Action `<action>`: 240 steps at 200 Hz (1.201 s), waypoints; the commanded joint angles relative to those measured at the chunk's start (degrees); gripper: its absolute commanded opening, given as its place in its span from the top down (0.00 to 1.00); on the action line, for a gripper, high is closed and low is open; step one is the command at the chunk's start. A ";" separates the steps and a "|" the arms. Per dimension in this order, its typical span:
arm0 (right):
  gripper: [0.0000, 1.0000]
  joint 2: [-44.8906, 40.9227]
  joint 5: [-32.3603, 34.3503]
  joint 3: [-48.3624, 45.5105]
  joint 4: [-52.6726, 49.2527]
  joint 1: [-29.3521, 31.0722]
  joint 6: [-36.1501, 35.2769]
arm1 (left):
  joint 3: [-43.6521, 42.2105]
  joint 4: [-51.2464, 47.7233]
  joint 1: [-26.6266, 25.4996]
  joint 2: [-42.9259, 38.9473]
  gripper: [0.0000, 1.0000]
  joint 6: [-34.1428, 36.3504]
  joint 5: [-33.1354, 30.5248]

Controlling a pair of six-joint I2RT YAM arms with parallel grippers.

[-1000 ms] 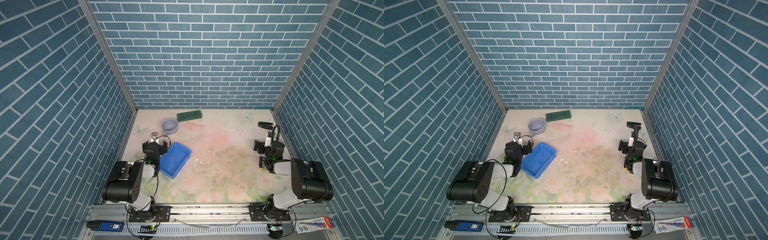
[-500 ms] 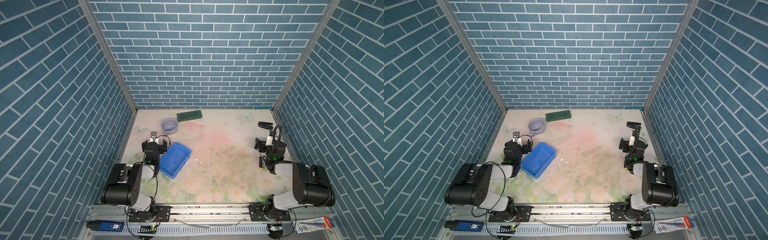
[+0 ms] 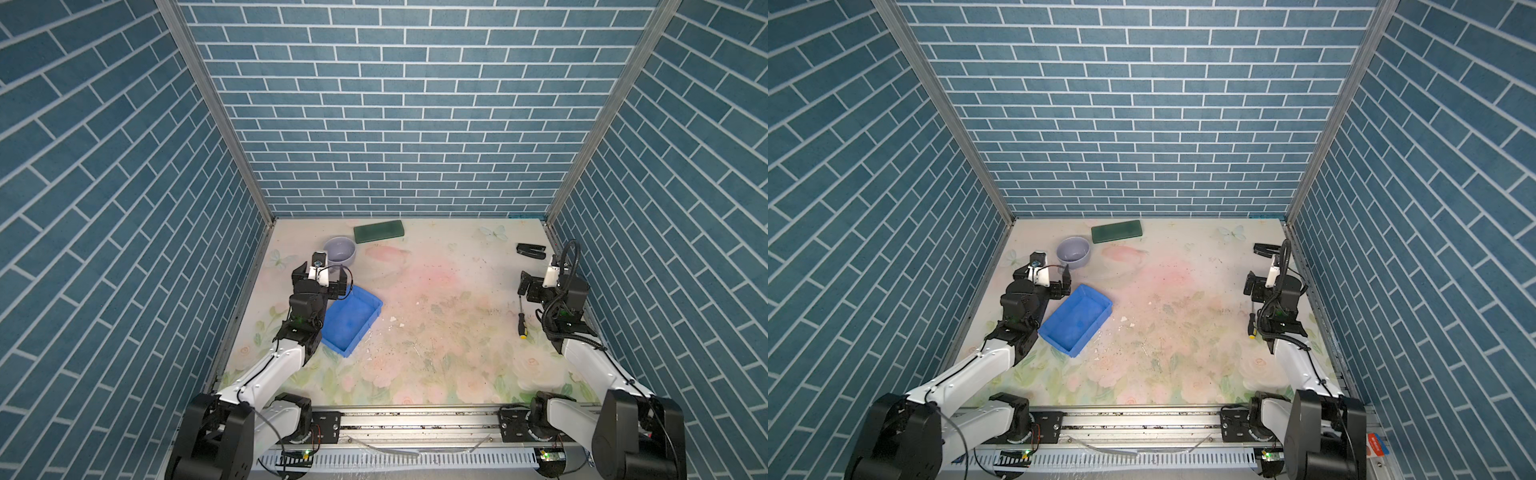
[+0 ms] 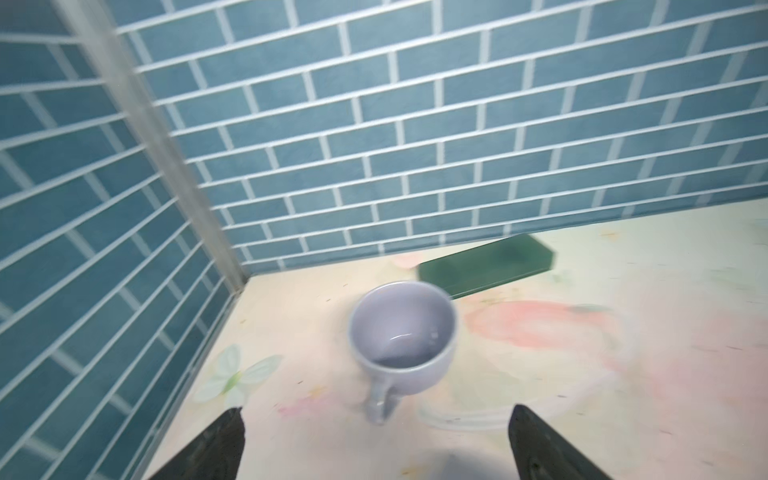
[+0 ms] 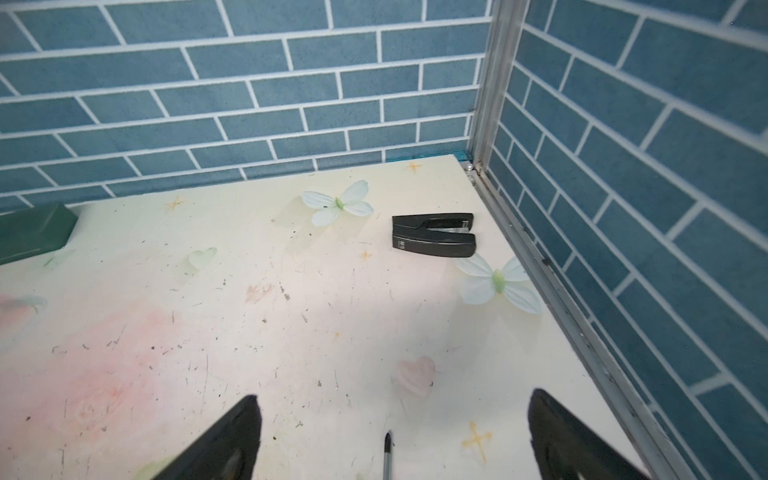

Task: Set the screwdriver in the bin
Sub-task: 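Move the right gripper over the black-and-yellow screwdriver while the left arm reaches toward center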

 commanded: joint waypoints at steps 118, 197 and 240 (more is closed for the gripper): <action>0.01 7.96 -0.07 20.89 -47.85 -0.25 15.02 | 18.48 -8.69 -41.24 18.99 0.00 1.34 5.50; 0.17 27.61 -3.51 26.92 -53.67 -1.06 16.05 | 22.61 -6.86 -44.36 25.35 0.00 1.82 6.02; 0.46 33.73 -4.64 30.24 -52.22 -1.17 15.44 | 21.73 -7.31 -44.38 24.88 0.00 2.13 5.47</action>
